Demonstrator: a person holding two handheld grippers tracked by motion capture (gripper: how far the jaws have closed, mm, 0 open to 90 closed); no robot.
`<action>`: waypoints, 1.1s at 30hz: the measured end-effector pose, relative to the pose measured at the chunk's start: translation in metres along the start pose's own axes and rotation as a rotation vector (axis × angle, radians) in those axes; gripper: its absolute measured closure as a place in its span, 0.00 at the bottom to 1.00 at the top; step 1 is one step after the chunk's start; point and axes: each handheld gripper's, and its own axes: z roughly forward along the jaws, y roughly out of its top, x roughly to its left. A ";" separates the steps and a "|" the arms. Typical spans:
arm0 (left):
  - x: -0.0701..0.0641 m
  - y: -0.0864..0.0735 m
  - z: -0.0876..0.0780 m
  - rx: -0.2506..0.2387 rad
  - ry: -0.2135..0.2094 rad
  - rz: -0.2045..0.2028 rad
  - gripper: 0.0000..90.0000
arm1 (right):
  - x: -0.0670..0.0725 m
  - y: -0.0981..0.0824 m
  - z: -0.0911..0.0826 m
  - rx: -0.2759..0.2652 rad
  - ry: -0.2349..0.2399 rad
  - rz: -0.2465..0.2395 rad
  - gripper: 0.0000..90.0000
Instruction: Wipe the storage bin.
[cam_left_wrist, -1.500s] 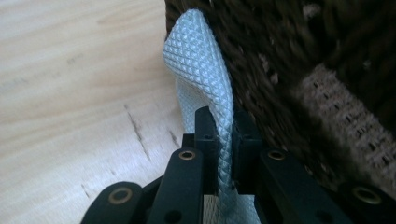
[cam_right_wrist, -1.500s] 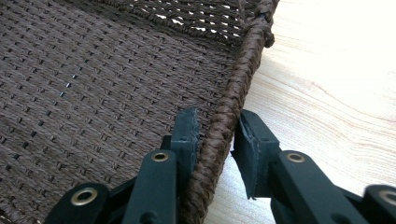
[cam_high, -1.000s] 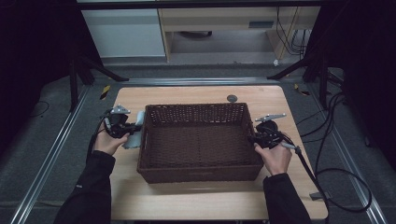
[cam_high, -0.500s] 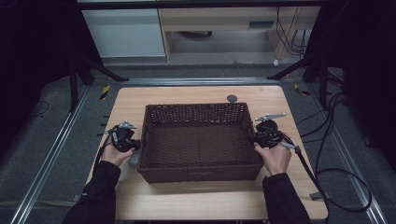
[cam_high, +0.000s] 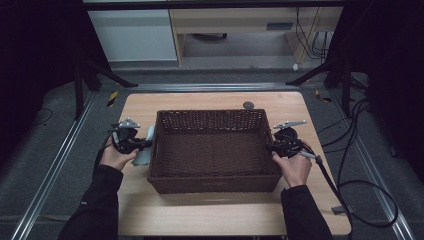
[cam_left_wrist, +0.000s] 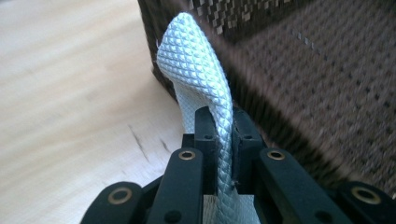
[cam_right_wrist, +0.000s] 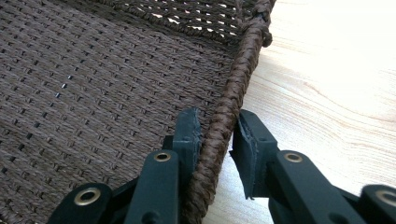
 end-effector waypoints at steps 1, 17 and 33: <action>0.000 -0.005 0.004 0.011 -0.007 -0.003 0.92 | 0.000 0.000 0.000 0.000 -0.001 0.001 0.79; -0.001 0.003 -0.007 -0.004 -0.004 -0.012 0.92 | -0.001 0.004 -0.001 -0.008 -0.010 0.007 0.72; -0.014 -0.019 0.003 0.040 -0.051 -0.016 0.92 | 0.002 -0.002 -0.011 -0.003 0.013 -0.028 0.64</action>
